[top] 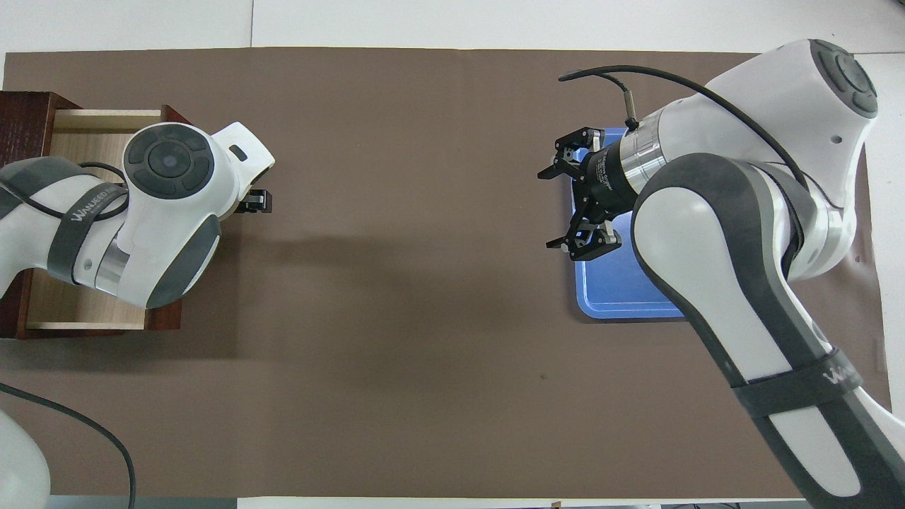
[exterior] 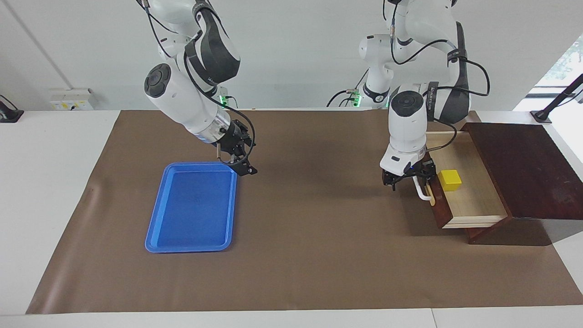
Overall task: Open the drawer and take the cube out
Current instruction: 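Pull the drawer open with the left gripper while the right gripper rises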
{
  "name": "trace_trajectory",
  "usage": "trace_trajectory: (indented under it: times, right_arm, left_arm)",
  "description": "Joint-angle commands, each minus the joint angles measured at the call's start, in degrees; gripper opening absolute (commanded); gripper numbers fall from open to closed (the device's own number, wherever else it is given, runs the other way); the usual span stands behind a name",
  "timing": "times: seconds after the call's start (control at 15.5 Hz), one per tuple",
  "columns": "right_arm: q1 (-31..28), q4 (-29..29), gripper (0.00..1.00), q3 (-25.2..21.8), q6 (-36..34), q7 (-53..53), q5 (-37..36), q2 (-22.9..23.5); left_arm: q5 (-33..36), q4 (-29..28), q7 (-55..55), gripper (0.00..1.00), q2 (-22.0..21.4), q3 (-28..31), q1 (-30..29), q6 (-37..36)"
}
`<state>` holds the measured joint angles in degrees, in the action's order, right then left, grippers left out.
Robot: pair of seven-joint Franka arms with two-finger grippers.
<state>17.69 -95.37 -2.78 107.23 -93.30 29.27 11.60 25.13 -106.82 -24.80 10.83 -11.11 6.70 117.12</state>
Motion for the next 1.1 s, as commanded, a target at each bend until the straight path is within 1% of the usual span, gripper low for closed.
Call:
trace_trajectory:
  times: [0.0,0.06,0.26,0.39,0.45,0.52,0.58,0.71,0.77,0.84,1.03]
  right_arm:
    - [-0.9,-1.05,1.0,0.23,0.44,0.13,0.97,-0.71]
    - [-0.91,-1.05,1.0,0.23,0.44,0.13,0.88,-0.71]
    - [-0.91,-0.96,1.0,0.23,0.53,0.22,0.97,-0.71]
    - [-0.91,-0.96,1.0,0.23,0.61,0.22,0.97,-0.62]
    - [-0.56,-0.96,1.0,0.15,0.88,0.22,0.97,-0.7]
    - [-0.47,-1.05,1.0,0.15,0.88,0.22,0.88,-0.71]
    - [-0.47,-1.14,1.0,0.15,0.88,0.31,0.88,-0.71]
    - [-0.47,-1.14,1.0,0.15,1.05,0.31,0.88,-0.71]
    - [-0.38,-1.14,1.0,0.15,1.14,0.31,0.88,-0.71]
    - [-0.38,-1.22,1.0,0.15,1.14,0.31,0.88,-0.71]
    - [-0.38,-1.14,1.0,0.23,1.06,0.31,0.88,-0.71]
  left_arm:
    - [-0.87,5.03,-0.08,1.0,1.12,0.04,0.51,-5.23]
    - [-1.4,7.31,-0.25,1.0,1.47,0.04,0.42,-7.42]
    - [-9.2,17.4,-0.69,1.0,3.58,0.3,-0.01,-18.22]
    - [-10.19,23.39,-3.66,1.0,4.72,1.96,-0.28,-23.23]
    - [-10.36,25.15,-5.42,1.0,5.33,3.36,-0.28,-24.39]
    - [-10.45,25.43,-7.27,1.0,5.34,4.51,-0.37,-24.75]
    - [-11.93,25.35,-11.55,1.0,5.25,6.78,-0.37,-24.32]
    - [-16.84,24.91,-23.74,1.0,5.16,11.35,-0.72,-22.22]
    - [-20.26,24.39,-29.46,1.0,5.16,13.64,-0.81,-19.51]
    - [-22.39,23.25,-32.3,1.0,4.99,15.57,-0.81,-17.91]
    - [-23.2,20.52,-38.9,1.0,4.2,18.31,-0.81,-14.74]
